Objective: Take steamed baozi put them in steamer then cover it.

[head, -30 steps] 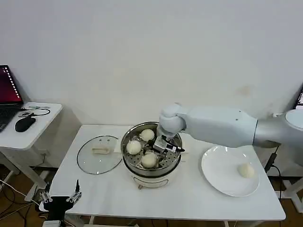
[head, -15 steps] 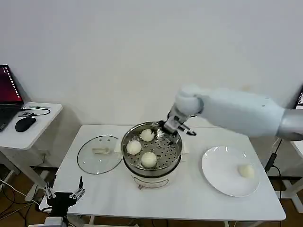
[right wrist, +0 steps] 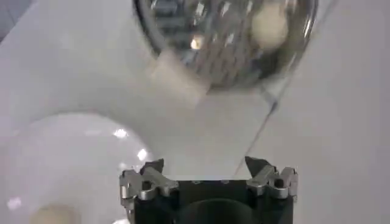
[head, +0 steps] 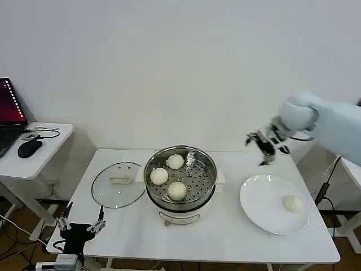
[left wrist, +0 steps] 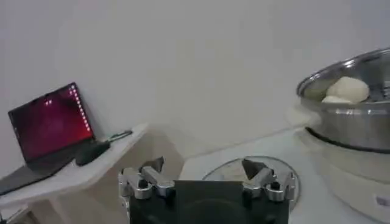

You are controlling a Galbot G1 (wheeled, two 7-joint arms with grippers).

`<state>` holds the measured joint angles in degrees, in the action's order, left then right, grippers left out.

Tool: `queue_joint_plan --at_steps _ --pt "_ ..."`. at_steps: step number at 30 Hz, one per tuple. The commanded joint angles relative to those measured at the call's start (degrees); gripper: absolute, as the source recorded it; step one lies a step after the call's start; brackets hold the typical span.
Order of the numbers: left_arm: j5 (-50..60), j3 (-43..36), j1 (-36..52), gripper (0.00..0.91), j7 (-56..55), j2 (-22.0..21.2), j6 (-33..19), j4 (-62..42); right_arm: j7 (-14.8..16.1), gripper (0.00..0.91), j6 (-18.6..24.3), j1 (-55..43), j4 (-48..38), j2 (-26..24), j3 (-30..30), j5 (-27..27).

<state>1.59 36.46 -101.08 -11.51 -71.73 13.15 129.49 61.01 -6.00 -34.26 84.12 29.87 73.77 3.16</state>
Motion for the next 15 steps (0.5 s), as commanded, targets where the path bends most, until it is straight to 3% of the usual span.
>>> queue_joint_plan --at_steps 1,9,15 --pt "0.27 -1.01 0.56 0.907 0.06 0.68 -0.09 -0.26 -0.2 0.907 -2.77 13.87 0.84 -14.04 -8.14 -5.41" --pt "1.13 -1.12 0.45 0.907 0.06 0.31 -0.34 -1.49 -1.94 0.907 -3.22 24.14 -1.47 -13.82 -12.91 -7.82" --pt "1.37 -1.14 0.28 0.907 0.0 -0.55 -0.44 -2.14 -3.16 0.907 -3.48 36.24 -6.61 -9.09 -23.54 -10.16"
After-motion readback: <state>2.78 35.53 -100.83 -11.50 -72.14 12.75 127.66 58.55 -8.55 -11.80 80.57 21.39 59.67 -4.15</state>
